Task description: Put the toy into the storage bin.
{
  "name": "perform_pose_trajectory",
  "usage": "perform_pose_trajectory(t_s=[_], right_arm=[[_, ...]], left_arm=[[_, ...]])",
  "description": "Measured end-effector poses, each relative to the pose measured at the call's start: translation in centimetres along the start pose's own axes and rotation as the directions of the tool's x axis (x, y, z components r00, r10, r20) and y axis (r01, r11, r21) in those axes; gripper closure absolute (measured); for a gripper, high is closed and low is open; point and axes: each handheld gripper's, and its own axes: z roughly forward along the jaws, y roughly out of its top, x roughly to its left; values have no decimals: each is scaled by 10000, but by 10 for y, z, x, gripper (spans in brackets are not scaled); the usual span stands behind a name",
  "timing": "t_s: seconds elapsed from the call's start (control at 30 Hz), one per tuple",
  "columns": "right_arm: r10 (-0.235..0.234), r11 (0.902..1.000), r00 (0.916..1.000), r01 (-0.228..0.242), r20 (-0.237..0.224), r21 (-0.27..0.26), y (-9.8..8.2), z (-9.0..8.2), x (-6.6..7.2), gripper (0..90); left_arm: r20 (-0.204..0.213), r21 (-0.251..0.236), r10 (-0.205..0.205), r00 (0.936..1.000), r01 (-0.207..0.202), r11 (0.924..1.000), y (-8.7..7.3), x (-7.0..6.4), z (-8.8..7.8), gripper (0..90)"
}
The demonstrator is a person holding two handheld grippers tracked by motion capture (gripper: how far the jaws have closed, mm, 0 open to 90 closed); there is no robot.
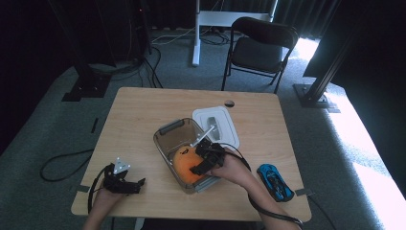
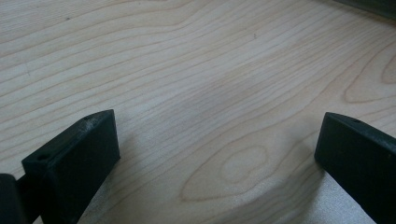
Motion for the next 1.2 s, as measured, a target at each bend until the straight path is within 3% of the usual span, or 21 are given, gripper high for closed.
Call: perform_pose_trajectory(t_s=[0.47,0.6,1.0,1.2], right_arm=[[271,9966,9979,-316,-596,-763,-6,-10,-1,138],[268,9956,9982,-314,-532,-879,-9,-12,1,128],[637,9829,9933,-791,-961,-1665,-19,-26,-4,131],[766,9748,9936,-920,-826,-2034,-24,-36,-7,139]], left_arm=[[2,5,3,10000,-3,10000,0,0,0,3],[8,11,6,10000,-6,10000,0,0,0,3],[13,13,-10,10000,10,10000,0,0,0,3],[14,12,-14,10000,14,10000,0,0,0,3]])
